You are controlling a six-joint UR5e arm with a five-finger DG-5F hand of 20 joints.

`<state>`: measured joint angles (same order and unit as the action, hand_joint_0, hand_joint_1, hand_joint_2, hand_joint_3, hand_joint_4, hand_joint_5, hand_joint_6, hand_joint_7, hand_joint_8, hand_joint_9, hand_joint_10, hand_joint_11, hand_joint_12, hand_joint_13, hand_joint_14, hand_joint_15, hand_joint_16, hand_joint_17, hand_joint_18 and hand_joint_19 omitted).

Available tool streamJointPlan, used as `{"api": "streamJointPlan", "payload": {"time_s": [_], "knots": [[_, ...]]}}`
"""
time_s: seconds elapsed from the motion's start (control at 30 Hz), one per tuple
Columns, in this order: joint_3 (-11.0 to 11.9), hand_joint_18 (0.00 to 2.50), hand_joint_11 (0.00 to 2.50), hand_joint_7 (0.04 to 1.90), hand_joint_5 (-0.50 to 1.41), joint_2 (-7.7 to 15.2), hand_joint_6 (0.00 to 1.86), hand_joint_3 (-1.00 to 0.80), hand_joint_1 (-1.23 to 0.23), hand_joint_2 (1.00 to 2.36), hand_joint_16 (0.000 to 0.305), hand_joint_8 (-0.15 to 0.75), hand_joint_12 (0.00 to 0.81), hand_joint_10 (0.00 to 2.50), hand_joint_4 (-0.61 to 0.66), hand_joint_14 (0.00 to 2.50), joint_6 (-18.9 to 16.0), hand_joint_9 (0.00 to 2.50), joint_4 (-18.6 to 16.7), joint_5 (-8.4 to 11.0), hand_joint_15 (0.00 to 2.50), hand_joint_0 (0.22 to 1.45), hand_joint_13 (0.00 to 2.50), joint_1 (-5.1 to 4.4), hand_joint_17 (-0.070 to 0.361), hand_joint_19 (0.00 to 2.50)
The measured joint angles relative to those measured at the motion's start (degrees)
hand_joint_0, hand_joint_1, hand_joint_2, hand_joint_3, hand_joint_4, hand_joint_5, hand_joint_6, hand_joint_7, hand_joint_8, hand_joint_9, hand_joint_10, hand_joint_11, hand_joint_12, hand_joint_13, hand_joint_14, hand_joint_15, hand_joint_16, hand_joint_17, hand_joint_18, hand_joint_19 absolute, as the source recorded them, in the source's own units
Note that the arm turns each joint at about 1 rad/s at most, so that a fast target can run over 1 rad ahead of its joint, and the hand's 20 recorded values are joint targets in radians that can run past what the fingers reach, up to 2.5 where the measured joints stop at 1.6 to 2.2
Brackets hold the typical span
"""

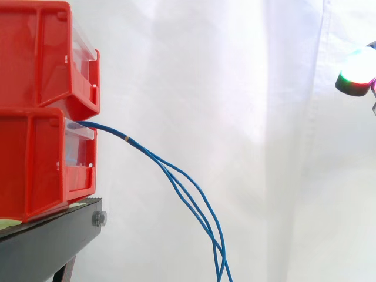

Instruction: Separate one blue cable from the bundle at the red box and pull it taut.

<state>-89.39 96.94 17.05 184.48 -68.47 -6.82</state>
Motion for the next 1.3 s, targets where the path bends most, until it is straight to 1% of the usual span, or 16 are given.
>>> {"api": "streamJointPlan", "payload": {"time_s": [0.47, 0.6, 0.77, 0.87, 0.93, 1.0, 1.03, 1.13, 1.23, 1.3], "knots": [[0.0, 0.3, 0.43, 0.82, -0.21, 0.0, 0.5, -0.48, -0.56, 1.0, 0.051, 0.253, 0.337, 0.01, 0.2, 0.01, -0.04, 0.57, 0.0, -0.05, 0.31, 0.54, 0.48, 0.01, 0.114, 0.5], [0.0, 0.3, 0.43, 0.82, -0.21, -0.01, 0.5, -0.48, -0.56, 1.0, 0.051, 0.254, 0.338, 0.01, 0.2, 0.01, -0.09, 0.57, 0.05, -0.05, 0.31, 0.54, 0.48, -0.19, 0.114, 0.5], [0.0, 0.31, 0.43, 0.82, -0.21, -0.01, 0.5, -0.48, -0.56, 1.0, 0.051, 0.255, 0.338, 0.01, 0.21, 0.01, -0.17, 0.57, -0.36, -0.53, 0.31, 0.54, 0.48, -0.53, 0.114, 0.51], [-0.01, 0.32, 0.44, 0.82, -0.21, 0.05, 0.5, -0.48, -0.56, 1.0, 0.051, 0.255, 0.34, 0.01, 0.21, 0.01, -0.27, 0.57, -1.45, -0.57, 0.32, 0.54, 0.49, -0.79, 0.114, 0.51], [0.0, 0.32, 0.44, 0.82, -0.21, 0.15, 0.5, -0.47, -0.56, 1.0, 0.05, 0.256, 0.339, 0.01, 0.21, 0.01, -0.28, 0.57, -3.29, -0.37, 0.32, 0.55, 0.49, -0.99, 0.114, 0.51], [0.0, 0.32, 0.44, 0.82, -0.21, 0.9, 0.5, -0.47, -0.56, 1.0, 0.051, 0.257, 0.339, 0.01, 0.21, 0.01, -0.4, 0.57, -5.48, -0.13, 0.32, 0.55, 0.49, -1.25, 0.114, 0.51], [0.02, 0.32, 0.44, 0.82, -0.21, 1.77, 0.5, -0.47, -0.56, 1.0, 0.05, 0.255, 0.339, 0.02, 0.21, 0.01, -0.57, 0.57, -7.11, -0.07, 0.32, 0.55, 0.49, -1.43, 0.113, 0.51], [0.35, 0.33, 0.44, 0.81, -0.21, 4.05, 0.5, -0.47, -0.56, 1.0, 0.05, 0.257, 0.339, 0.02, 0.21, 0.01, -1.41, 0.57, -10.57, -0.01, 0.32, 0.55, 0.49, -1.82, 0.113, 0.52], [0.98, 0.33, 0.44, 0.82, -0.21, 6.18, 0.5, -0.47, -0.56, 1.0, 0.05, 0.257, 0.341, 0.02, 0.21, 0.01, -2.61, 0.57, -12.69, 0.01, 0.32, 0.55, 0.49, -2.17, 0.113, 0.51], [1.39, 0.33, 0.45, 0.82, -0.21, 7.23, 0.5, -0.47, -0.56, 1.0, 0.05, 0.256, 0.339, 0.01, 0.21, 0.01, -3.25, 0.57, -13.43, -0.03, 0.33, 0.55, 0.49, -2.33, 0.114, 0.51]]}}
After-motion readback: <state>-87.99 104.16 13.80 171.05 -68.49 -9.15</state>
